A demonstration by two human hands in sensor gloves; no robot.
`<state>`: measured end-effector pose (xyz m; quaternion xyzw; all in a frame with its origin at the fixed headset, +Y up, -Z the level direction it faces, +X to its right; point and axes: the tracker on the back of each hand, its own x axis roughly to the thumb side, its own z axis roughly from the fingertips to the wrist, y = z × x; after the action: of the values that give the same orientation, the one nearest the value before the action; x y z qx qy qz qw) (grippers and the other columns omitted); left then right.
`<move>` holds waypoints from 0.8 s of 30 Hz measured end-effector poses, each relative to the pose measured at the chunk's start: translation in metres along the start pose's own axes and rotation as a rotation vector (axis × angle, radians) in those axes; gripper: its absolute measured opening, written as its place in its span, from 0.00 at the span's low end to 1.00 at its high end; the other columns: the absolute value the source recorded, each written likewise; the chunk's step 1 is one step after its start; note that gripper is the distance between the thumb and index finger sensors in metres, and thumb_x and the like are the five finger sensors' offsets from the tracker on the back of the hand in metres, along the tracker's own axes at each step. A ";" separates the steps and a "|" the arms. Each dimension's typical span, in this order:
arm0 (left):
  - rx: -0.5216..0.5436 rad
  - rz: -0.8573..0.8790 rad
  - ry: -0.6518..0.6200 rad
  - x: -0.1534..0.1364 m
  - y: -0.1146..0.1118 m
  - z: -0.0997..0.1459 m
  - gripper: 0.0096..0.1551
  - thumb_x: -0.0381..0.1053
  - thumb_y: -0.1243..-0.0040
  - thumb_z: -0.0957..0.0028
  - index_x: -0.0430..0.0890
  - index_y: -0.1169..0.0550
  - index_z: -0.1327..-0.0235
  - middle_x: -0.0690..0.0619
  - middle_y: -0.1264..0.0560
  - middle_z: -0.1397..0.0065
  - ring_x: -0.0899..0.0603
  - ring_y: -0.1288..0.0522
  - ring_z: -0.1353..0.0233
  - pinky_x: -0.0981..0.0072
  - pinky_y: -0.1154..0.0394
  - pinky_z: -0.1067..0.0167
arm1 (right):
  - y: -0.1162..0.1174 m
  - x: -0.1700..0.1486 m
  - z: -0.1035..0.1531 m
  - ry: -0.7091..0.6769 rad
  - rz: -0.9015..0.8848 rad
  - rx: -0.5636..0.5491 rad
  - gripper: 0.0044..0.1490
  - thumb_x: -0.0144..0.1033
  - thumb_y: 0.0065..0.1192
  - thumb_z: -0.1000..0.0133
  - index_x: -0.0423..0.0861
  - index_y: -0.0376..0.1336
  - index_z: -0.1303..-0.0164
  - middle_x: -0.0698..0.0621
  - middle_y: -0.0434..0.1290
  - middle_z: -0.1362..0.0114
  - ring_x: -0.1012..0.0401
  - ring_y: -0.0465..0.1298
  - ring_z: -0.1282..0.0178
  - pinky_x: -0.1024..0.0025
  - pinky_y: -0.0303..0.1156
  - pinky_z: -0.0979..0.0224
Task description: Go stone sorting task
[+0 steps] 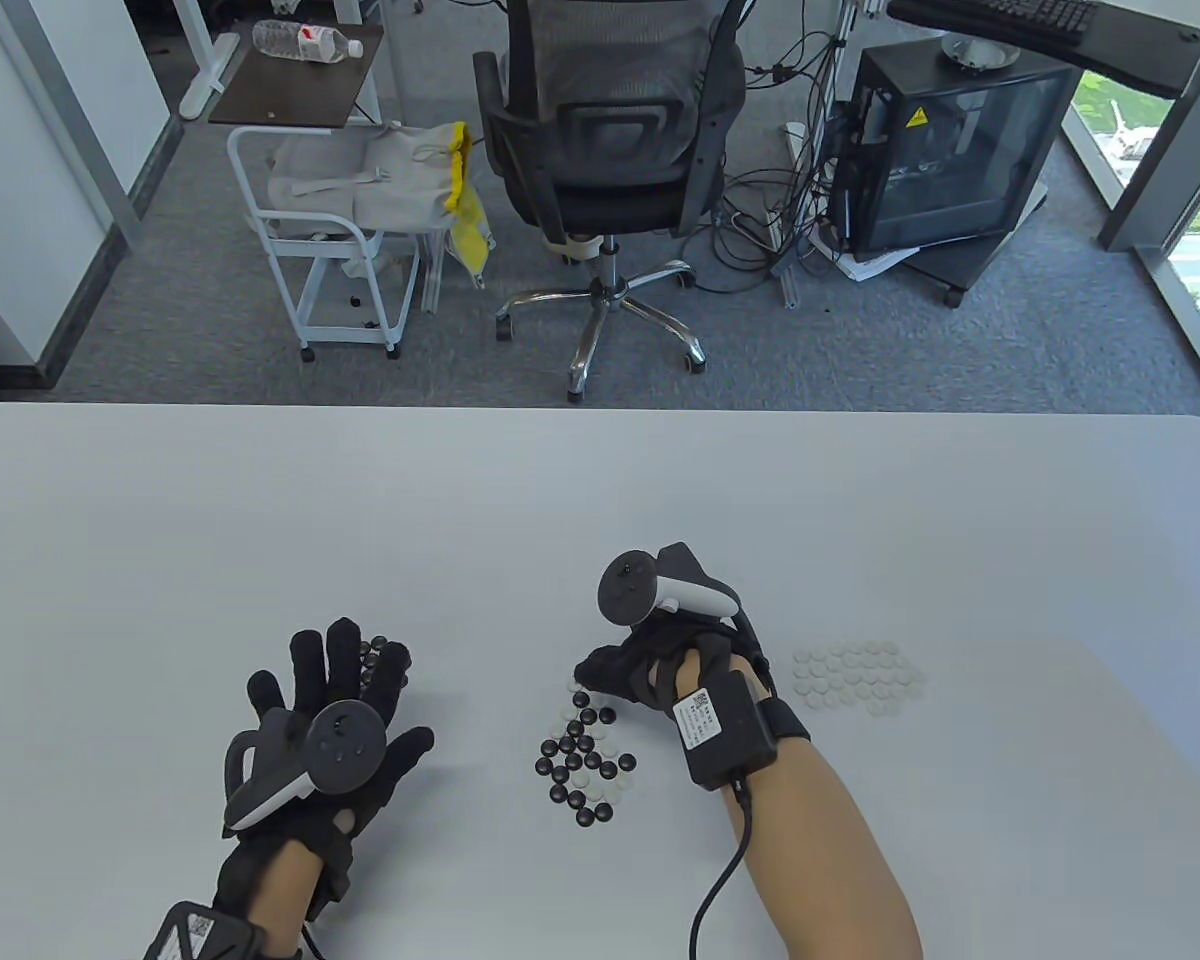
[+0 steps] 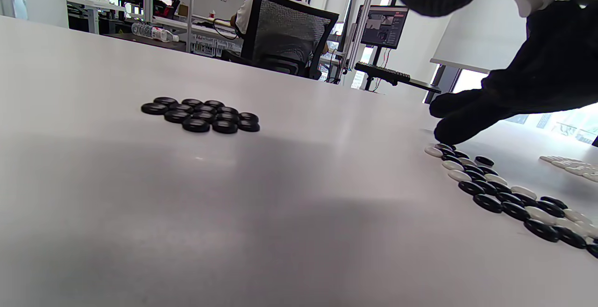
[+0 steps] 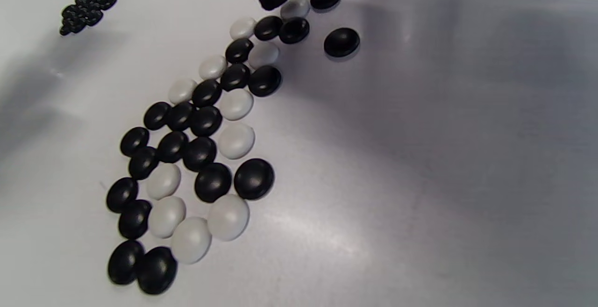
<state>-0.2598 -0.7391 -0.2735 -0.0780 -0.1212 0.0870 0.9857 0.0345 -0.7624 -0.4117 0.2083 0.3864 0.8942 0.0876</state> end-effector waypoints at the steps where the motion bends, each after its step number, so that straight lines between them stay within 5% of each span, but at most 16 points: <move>1: 0.000 0.003 0.000 -0.001 0.000 0.000 0.50 0.66 0.56 0.39 0.46 0.58 0.13 0.32 0.78 0.19 0.25 0.81 0.27 0.17 0.76 0.46 | 0.000 0.000 -0.006 0.022 0.015 0.003 0.43 0.55 0.40 0.39 0.44 0.56 0.15 0.26 0.26 0.17 0.27 0.23 0.25 0.13 0.28 0.33; 10: -0.020 0.006 0.004 -0.002 -0.002 -0.001 0.50 0.66 0.56 0.39 0.46 0.58 0.13 0.32 0.78 0.19 0.25 0.81 0.27 0.17 0.76 0.46 | -0.018 -0.029 -0.013 0.132 -0.052 -0.117 0.43 0.55 0.40 0.39 0.44 0.56 0.16 0.26 0.27 0.17 0.27 0.23 0.24 0.13 0.28 0.33; 16: -0.009 0.010 0.005 -0.003 0.001 0.000 0.50 0.66 0.56 0.39 0.46 0.58 0.13 0.32 0.78 0.19 0.25 0.81 0.27 0.17 0.77 0.46 | -0.012 -0.070 0.023 0.171 -0.066 -0.055 0.42 0.55 0.40 0.38 0.44 0.61 0.19 0.26 0.30 0.16 0.26 0.24 0.24 0.12 0.29 0.33; 24: -0.020 -0.006 0.006 -0.001 -0.002 -0.002 0.50 0.66 0.56 0.39 0.46 0.58 0.13 0.32 0.78 0.19 0.25 0.81 0.27 0.17 0.76 0.46 | 0.027 -0.102 0.085 0.158 0.042 0.031 0.41 0.55 0.41 0.38 0.44 0.62 0.20 0.28 0.30 0.15 0.27 0.25 0.24 0.12 0.30 0.34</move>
<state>-0.2603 -0.7412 -0.2757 -0.0875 -0.1193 0.0828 0.9855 0.1640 -0.7574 -0.3708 0.1466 0.4013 0.9035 0.0349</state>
